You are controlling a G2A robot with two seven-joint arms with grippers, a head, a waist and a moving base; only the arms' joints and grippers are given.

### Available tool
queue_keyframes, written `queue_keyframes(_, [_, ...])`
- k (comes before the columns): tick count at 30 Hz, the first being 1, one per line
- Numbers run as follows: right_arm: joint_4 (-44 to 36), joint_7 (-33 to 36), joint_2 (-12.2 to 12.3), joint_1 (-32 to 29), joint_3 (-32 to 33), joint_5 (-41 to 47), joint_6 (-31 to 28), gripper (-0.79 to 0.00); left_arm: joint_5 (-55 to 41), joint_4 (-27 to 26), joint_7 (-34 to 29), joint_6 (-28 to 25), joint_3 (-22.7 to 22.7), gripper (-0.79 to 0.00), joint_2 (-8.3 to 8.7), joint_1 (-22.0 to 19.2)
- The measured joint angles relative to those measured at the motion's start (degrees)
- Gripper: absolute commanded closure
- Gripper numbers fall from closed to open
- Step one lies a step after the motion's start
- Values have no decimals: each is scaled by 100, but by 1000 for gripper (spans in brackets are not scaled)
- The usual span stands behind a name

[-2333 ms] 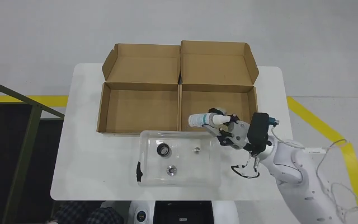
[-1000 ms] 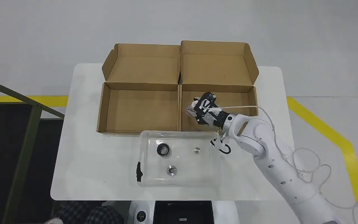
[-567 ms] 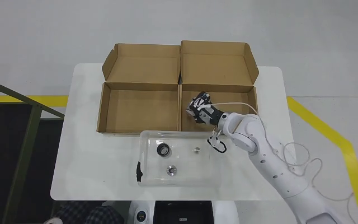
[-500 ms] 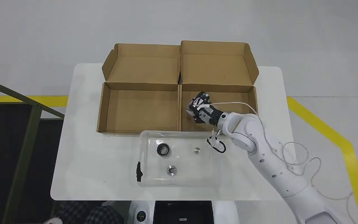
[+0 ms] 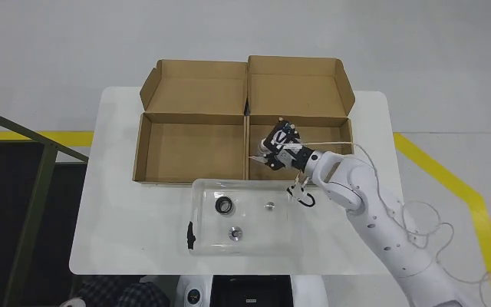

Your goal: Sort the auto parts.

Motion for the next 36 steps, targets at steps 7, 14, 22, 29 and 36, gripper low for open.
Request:
queue_keyframes(7, [-1021,447,135,-618,317,-90,-494,-785,0,0,0,0,0,-785,0,0])
queue_keyframes(14, [-1582,571,214,-1248,284,-276,-828,-785,0,0,0,0,0,-785,0,0])
queue_keyframes(22, [-1921,560,302,-1782,373,-650,-1081,-785,0,0,0,0,0,-785,0,0])
queue_keyframes(29, [-2077,536,358,-2077,318,-1085,-1338,-785,0,0,0,0,0,-785,0,0])
queue_keyframes(36, [-1915,439,386,-2095,175,-1410,-1657,-785,0,0,0,0,0,-785,0,0])
